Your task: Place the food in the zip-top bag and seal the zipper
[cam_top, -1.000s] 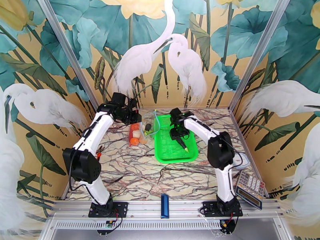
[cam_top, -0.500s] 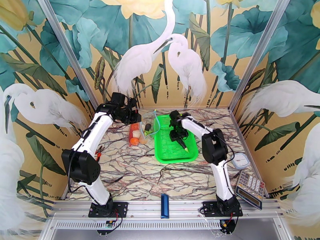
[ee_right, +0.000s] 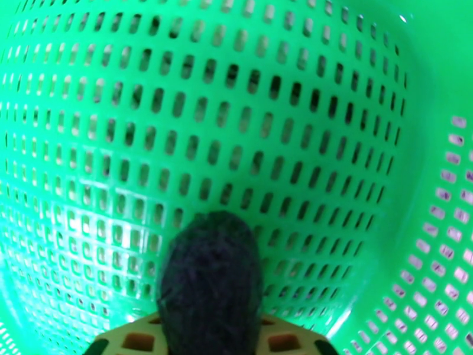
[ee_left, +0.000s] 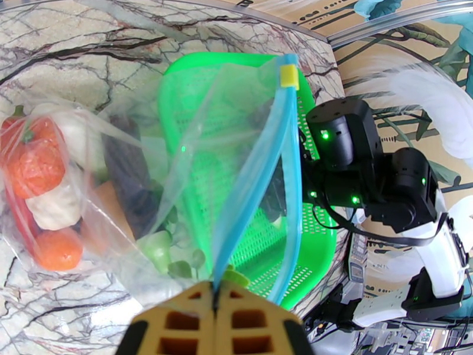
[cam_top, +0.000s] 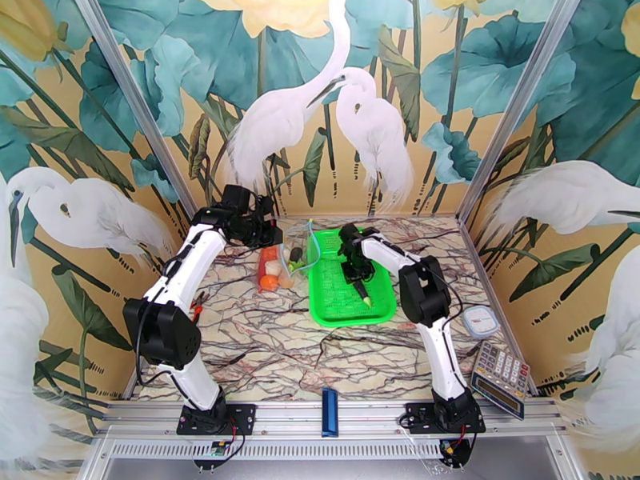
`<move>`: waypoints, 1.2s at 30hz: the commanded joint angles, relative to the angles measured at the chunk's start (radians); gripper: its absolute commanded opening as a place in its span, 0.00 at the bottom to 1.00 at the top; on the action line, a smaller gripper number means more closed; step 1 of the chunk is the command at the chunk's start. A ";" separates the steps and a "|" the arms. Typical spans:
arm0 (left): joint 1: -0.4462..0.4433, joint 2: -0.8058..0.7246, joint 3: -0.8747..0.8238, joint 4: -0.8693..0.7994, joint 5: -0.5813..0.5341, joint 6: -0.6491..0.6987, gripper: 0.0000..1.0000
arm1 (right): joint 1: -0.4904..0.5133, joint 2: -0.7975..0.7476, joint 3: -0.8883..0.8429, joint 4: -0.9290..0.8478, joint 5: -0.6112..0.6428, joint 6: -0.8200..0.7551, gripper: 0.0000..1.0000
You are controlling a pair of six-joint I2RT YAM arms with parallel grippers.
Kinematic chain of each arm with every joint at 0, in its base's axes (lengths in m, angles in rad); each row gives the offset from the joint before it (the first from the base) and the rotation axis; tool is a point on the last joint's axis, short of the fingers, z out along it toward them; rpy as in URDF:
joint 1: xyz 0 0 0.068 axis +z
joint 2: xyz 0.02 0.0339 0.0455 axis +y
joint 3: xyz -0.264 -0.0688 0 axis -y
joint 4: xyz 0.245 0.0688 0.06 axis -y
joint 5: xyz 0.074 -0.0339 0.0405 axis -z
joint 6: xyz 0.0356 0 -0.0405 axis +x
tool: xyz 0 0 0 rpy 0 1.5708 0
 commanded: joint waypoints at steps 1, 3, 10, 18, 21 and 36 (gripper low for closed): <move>-0.005 -0.011 -0.002 0.002 0.025 0.005 0.03 | -0.005 -0.055 0.017 0.031 0.005 0.037 0.19; -0.006 -0.006 0.005 0.001 0.024 0.006 0.02 | -0.007 -0.117 0.007 0.074 0.002 0.070 0.16; -0.006 0.030 0.046 0.001 0.044 -0.001 0.03 | -0.007 -0.408 -0.016 0.318 -0.075 0.255 0.17; -0.007 0.058 0.070 0.019 0.060 -0.015 0.02 | 0.049 -0.611 -0.169 0.730 -0.157 0.453 0.17; -0.007 0.061 0.071 0.029 0.065 -0.022 0.02 | 0.107 -0.605 -0.179 0.813 -0.140 0.474 0.17; -0.007 0.049 0.084 0.086 0.115 -0.079 0.02 | 0.276 -0.441 -0.158 0.797 0.139 0.420 0.17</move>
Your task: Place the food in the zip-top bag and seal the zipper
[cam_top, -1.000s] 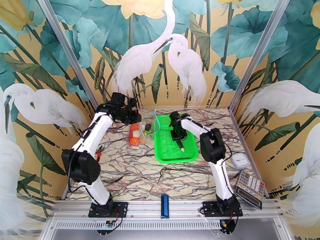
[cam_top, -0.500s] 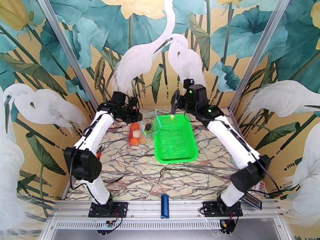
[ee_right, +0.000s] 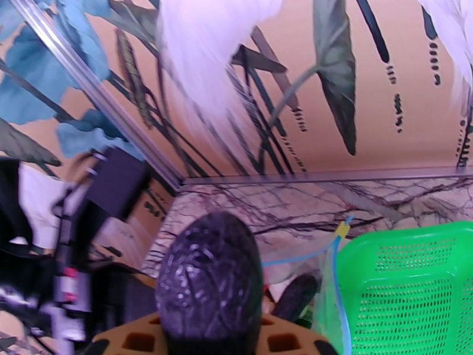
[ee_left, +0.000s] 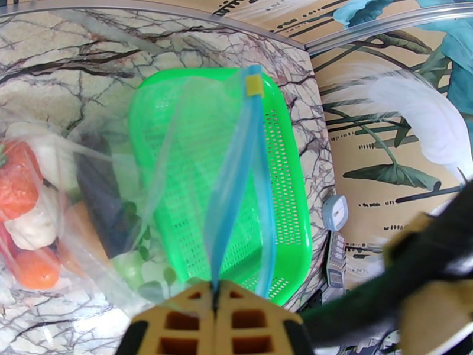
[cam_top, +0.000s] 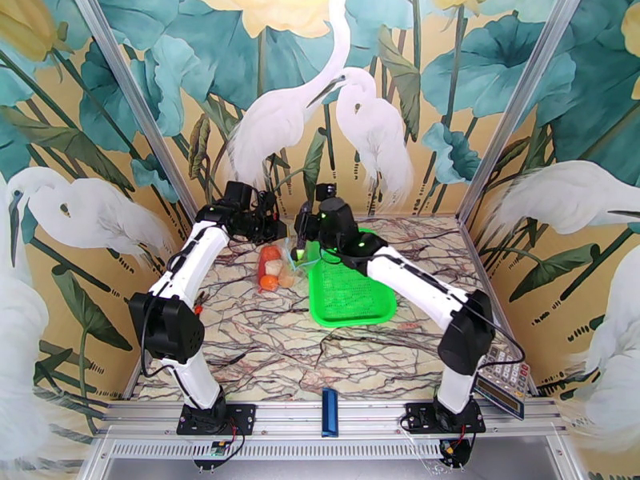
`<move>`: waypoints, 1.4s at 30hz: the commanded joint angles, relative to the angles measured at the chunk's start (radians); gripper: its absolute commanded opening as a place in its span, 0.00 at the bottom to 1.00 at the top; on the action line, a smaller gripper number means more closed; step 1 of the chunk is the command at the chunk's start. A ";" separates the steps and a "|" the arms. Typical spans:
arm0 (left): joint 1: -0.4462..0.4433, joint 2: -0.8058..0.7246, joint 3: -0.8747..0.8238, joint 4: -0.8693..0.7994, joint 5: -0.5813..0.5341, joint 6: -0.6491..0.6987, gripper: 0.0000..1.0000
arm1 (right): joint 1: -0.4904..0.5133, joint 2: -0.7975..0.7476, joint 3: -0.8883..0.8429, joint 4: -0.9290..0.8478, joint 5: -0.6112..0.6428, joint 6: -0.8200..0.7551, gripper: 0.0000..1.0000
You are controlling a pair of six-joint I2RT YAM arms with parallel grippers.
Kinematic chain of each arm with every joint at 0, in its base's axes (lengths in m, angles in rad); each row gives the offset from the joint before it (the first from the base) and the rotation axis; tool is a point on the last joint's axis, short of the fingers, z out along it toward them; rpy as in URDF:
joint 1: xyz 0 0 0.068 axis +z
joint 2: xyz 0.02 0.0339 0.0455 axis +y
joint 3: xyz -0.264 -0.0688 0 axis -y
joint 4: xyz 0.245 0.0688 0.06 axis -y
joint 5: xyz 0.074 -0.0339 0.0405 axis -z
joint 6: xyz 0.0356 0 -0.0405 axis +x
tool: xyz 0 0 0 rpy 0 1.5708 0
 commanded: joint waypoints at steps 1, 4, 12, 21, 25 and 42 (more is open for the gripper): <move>-0.006 -0.001 0.039 0.035 0.032 -0.019 0.03 | -0.005 0.036 0.027 -0.053 0.045 -0.006 0.17; -0.006 -0.007 0.047 0.038 0.037 -0.020 0.03 | -0.006 0.047 0.003 -0.056 0.039 -0.001 0.17; -0.006 -0.005 0.072 0.036 0.041 -0.018 0.03 | -0.009 0.131 0.134 -0.217 -0.156 -0.013 0.20; -0.006 -0.003 0.083 0.024 0.045 -0.009 0.03 | -0.030 0.114 0.242 -0.394 -0.267 -0.088 0.71; -0.006 -0.004 0.083 0.014 0.047 0.001 0.03 | -0.058 0.043 0.246 -0.399 -0.261 -0.115 0.73; -0.006 0.028 0.138 -0.111 0.058 0.092 0.03 | -0.207 0.132 0.356 -0.762 -0.424 -0.313 0.56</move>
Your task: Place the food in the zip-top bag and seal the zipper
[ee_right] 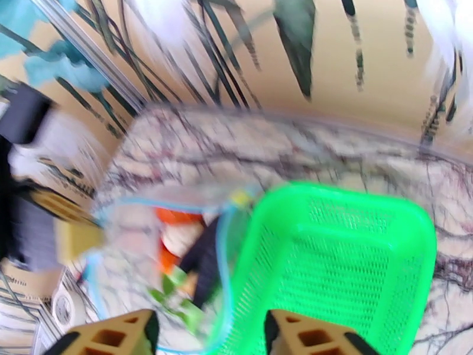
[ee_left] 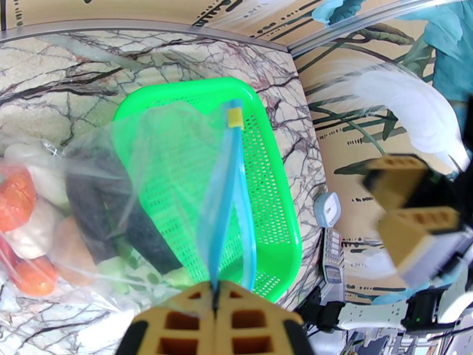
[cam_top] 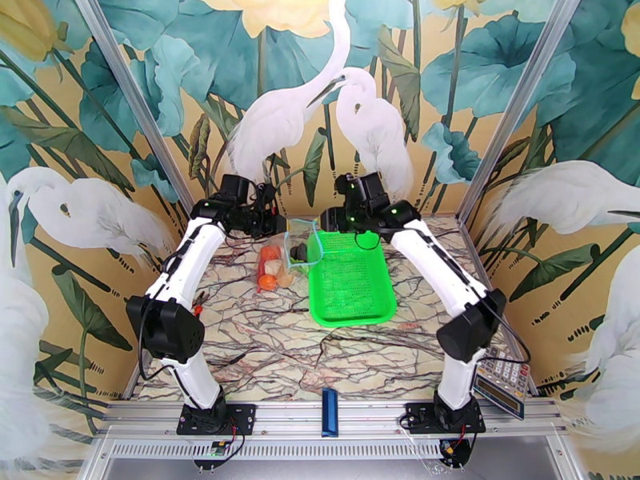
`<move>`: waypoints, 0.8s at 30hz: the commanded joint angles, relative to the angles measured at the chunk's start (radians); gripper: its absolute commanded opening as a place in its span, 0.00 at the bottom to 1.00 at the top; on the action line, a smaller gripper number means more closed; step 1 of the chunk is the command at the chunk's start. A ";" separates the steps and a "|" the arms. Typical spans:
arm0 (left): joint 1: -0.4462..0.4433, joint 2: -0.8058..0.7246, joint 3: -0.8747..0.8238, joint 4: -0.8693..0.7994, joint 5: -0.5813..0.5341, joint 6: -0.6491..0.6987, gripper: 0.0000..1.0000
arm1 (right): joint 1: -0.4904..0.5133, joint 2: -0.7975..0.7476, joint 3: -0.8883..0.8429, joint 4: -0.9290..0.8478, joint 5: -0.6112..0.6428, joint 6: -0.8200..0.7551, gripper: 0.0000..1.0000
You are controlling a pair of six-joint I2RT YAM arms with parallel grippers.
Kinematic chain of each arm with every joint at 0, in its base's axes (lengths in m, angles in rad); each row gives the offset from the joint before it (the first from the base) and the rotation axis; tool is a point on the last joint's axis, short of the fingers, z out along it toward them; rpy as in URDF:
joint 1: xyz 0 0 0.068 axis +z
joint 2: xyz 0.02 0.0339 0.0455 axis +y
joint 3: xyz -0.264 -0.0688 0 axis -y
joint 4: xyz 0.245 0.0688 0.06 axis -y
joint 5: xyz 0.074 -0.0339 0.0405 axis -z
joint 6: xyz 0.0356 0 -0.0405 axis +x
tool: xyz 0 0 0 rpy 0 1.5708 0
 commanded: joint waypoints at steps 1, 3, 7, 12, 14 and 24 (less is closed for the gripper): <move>-0.006 0.020 0.039 -0.052 0.036 0.037 0.03 | 0.008 0.064 0.027 -0.102 -0.098 -0.050 0.56; -0.005 0.025 0.045 -0.064 0.038 0.042 0.03 | 0.007 0.077 0.020 -0.077 -0.135 -0.037 0.56; -0.005 0.028 0.050 -0.084 0.039 0.053 0.03 | 0.008 0.098 0.017 -0.034 -0.183 -0.013 0.57; -0.006 0.029 0.050 -0.105 0.039 0.061 0.03 | 0.008 0.135 0.028 -0.007 -0.202 0.010 0.51; -0.006 0.029 0.049 -0.110 0.040 0.063 0.03 | 0.007 0.149 0.034 0.003 -0.212 0.019 0.44; -0.006 0.034 0.068 -0.138 0.043 0.070 0.03 | 0.007 0.190 0.060 0.032 -0.248 0.070 0.16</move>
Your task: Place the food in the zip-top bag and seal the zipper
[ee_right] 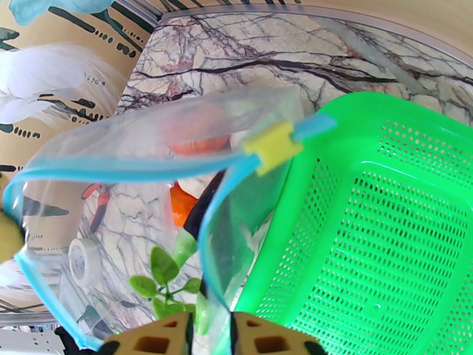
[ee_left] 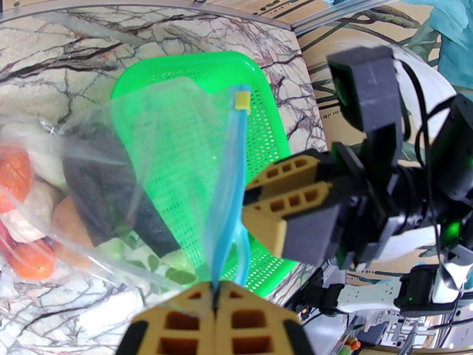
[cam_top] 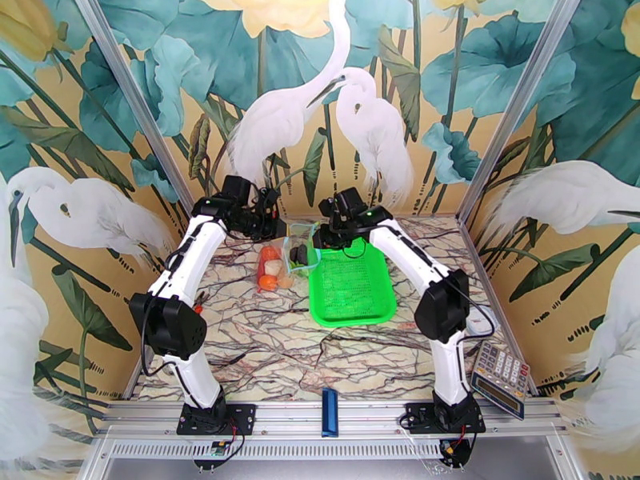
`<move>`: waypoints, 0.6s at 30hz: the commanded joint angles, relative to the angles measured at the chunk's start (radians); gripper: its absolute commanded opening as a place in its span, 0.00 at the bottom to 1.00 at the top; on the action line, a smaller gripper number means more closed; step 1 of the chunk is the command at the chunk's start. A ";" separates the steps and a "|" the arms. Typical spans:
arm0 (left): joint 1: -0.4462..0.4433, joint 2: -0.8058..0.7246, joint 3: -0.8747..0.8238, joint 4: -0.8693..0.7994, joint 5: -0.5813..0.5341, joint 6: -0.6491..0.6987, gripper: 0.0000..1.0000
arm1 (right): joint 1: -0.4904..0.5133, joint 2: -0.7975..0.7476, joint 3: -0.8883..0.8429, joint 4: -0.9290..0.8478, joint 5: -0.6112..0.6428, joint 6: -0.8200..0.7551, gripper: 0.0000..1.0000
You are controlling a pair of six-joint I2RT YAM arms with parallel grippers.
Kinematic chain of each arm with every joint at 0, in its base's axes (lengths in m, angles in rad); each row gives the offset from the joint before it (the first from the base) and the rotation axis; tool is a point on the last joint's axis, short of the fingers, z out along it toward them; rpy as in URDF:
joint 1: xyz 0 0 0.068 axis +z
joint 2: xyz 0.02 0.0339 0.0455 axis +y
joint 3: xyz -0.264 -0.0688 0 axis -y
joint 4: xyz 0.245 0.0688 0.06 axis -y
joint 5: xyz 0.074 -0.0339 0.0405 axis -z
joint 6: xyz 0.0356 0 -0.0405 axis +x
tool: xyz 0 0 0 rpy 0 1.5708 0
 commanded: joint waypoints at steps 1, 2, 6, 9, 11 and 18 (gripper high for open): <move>-0.006 0.014 0.045 -0.036 0.029 0.021 0.03 | 0.002 0.006 0.032 0.025 -0.021 0.023 0.13; -0.006 0.017 0.053 -0.042 0.029 0.024 0.03 | 0.002 0.002 0.032 0.031 -0.028 0.030 0.11; -0.012 0.038 0.095 -0.080 0.029 0.037 0.03 | 0.002 -0.018 0.030 0.082 -0.082 0.083 0.05; -0.018 0.056 0.140 -0.108 0.027 0.047 0.03 | 0.004 -0.043 0.000 0.181 -0.134 0.164 0.02; -0.020 0.068 0.170 -0.130 0.021 0.053 0.03 | 0.004 -0.065 -0.021 0.244 -0.155 0.209 0.01; -0.019 0.083 0.221 -0.156 0.004 0.064 0.03 | 0.001 -0.094 0.050 0.084 -0.014 0.068 0.40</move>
